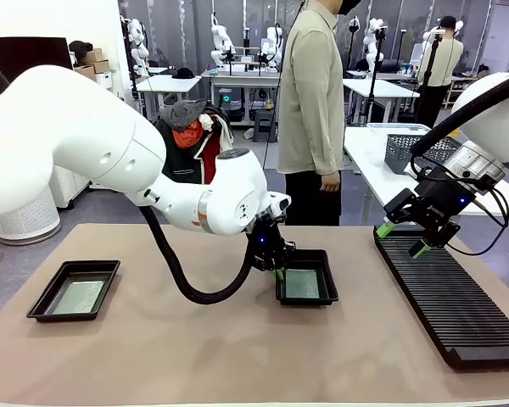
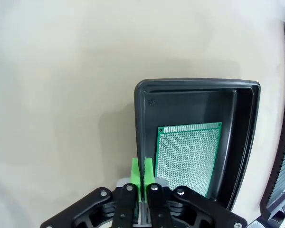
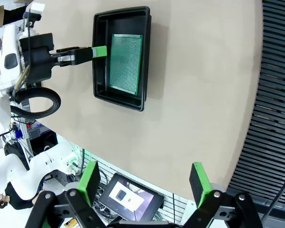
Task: Inspect and transfer BCBs to ESD trays.
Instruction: Pick up the ESD tray and place it on the left side of the table.
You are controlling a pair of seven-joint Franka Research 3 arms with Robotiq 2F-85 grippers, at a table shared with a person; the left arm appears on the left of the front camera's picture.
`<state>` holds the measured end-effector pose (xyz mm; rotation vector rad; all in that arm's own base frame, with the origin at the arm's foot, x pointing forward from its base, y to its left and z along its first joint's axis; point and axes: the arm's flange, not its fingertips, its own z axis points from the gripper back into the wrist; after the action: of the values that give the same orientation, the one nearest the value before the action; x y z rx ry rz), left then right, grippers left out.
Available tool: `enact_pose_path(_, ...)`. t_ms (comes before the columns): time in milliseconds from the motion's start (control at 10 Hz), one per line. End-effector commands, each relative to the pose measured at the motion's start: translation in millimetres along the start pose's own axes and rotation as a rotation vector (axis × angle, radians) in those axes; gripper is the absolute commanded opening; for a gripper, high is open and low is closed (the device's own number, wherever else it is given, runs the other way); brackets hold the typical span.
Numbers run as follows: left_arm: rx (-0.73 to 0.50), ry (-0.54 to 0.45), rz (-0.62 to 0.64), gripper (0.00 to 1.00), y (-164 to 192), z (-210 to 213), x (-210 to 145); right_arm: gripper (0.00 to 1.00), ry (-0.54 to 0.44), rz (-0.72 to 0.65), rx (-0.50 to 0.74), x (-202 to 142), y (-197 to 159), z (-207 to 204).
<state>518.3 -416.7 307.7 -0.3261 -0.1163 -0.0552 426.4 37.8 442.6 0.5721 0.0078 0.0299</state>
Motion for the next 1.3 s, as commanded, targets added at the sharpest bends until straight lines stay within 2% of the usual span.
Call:
enact_pose_path(0, -0.087, -0.016, -0.014, 0.0, 22, 18, -22, 1.0, -0.011, -0.021, -0.007, 0, 1, 0)
enact_pose_path(500, -0.106, -0.051, 0.003, 0.0, 62, 65, -49, 1.0, -0.011, -0.021, -0.007, 0, 1, 0)
enact_pose_path(900, -0.068, -0.035, -0.012, 0.0, 120, 110, -66, 1.0, -0.011, -0.021, -0.007, 0, 1, 0)
enact_pose_path(1200, -0.03, -0.025, -0.008, 0.0, 177, 130, -74, 1.0, -0.011, -0.021, -0.007, 0, 1, 0)
